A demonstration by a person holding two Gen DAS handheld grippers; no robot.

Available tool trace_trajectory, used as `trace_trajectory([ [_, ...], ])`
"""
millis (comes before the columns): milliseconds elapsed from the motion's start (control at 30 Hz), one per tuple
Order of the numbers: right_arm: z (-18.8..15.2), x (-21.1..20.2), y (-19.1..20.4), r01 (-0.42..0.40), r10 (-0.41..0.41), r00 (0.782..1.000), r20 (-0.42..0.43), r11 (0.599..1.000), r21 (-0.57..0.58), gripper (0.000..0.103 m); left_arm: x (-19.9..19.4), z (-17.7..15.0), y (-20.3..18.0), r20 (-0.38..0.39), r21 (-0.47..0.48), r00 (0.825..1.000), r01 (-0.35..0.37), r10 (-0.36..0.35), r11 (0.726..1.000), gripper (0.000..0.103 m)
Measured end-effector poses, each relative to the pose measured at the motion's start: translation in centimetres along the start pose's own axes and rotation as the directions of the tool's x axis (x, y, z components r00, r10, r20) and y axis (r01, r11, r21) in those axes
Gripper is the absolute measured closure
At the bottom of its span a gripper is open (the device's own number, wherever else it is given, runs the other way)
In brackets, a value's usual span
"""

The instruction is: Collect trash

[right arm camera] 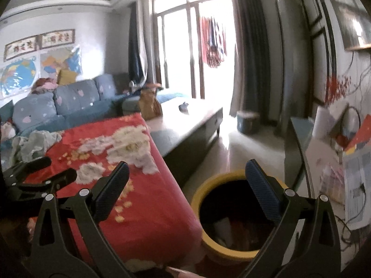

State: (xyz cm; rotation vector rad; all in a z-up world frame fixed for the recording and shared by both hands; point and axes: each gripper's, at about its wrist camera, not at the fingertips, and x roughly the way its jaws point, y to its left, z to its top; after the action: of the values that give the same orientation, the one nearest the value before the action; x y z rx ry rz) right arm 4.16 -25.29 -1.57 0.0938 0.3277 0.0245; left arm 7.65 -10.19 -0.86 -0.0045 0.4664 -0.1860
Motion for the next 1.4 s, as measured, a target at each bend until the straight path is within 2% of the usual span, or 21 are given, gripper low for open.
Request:
trace_trajectory([
  [233,-1.2,-1.7,2.3,-0.016,0.016,0.992,0.128,1.0,-0.004,0.011,-2.8,-1.0,1.3,0.075,-0.001,0.997,-0.027,0.027,1.0,0.006],
  [567,-2.0,-1.9,4.0,-0.042,0.046,0.99,0.136,0.998,-0.036,0.011,-4.2,-2.1,2.0,0.093,-0.028,0.995,-0.031,0.034,0.999,0.006],
  [1400,-2.0,-1.3,3.8,-0.015,0.016,0.993,0.116,1.0,-0.009,0.011,-4.4,-1.9,2.2,0.097,-0.042,0.995,-0.03,0.034,0.999,0.006],
])
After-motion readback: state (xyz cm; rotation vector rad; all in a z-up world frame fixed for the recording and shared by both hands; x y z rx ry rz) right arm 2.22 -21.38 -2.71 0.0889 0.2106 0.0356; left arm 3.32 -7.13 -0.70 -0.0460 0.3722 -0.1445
